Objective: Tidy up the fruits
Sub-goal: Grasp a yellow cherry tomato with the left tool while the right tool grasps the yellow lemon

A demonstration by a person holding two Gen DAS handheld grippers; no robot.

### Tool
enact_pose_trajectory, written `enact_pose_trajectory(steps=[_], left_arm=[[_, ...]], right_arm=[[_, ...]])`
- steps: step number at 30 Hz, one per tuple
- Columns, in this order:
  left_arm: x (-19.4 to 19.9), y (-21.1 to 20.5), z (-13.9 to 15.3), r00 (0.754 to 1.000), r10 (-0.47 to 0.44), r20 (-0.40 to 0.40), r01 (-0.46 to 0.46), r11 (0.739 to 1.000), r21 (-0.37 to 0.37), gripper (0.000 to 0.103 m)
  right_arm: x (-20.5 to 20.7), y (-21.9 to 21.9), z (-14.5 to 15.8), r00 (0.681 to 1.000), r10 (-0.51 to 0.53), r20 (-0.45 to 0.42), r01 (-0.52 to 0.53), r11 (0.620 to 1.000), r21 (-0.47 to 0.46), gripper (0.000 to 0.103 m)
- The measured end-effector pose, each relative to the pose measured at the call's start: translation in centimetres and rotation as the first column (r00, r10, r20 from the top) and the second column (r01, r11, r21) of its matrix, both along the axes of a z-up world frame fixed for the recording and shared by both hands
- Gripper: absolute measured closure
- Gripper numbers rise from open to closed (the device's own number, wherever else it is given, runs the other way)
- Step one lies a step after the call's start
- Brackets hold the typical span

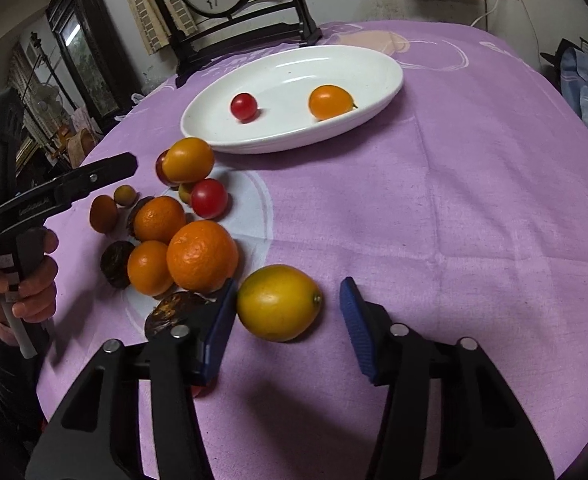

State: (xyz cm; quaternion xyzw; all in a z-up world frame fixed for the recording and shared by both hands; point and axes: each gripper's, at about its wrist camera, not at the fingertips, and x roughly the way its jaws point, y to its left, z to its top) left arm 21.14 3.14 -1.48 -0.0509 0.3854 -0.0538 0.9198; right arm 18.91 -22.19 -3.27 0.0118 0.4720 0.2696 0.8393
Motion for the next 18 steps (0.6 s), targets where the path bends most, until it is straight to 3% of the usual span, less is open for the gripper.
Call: enact_pose_trajectory(steps=[4,8,12,16,18], left_arm=[[0.2,-1.3,-0.5,0.996,-0.081,-0.024,0.081,0.997,-0.007,0.014],[0.7,-3.5,-0.3,0.99,-0.139,-0.002,0.139,0.99,0.034,0.025],[1.6,-4.9,-0.7,0.986,-0.164,-0.024,0.165,0.985,0.06,0.033],[2.9,-5.8,-1.4,0.984,-0.169,-0.055,0.173,0.982,0.079,0.048],[3.4,-6.0,-1.6,0.984,-0.167,-0.069,0.172,0.982,0.077,0.049]], right_arm=[[0.0,-0.5,0.4,1.0,-0.024,0.013,0.024,1.0,0.017,0.062],[0.1,-1.0,0.8,0.998,-0.05,0.028,0.049,0.998,0.038,0.062],[0.0,-0.7,0.7,0.999,-0.033,0.026,0.032,0.999,0.033,0.062],[-0.2,-0.5,0.6,0.999,-0.021,0.027,0.02,0.999,0.026,0.062],[-0.3,-0.4,0.6,0.999,-0.02,0.027,0.019,0.999,0.025,0.062]])
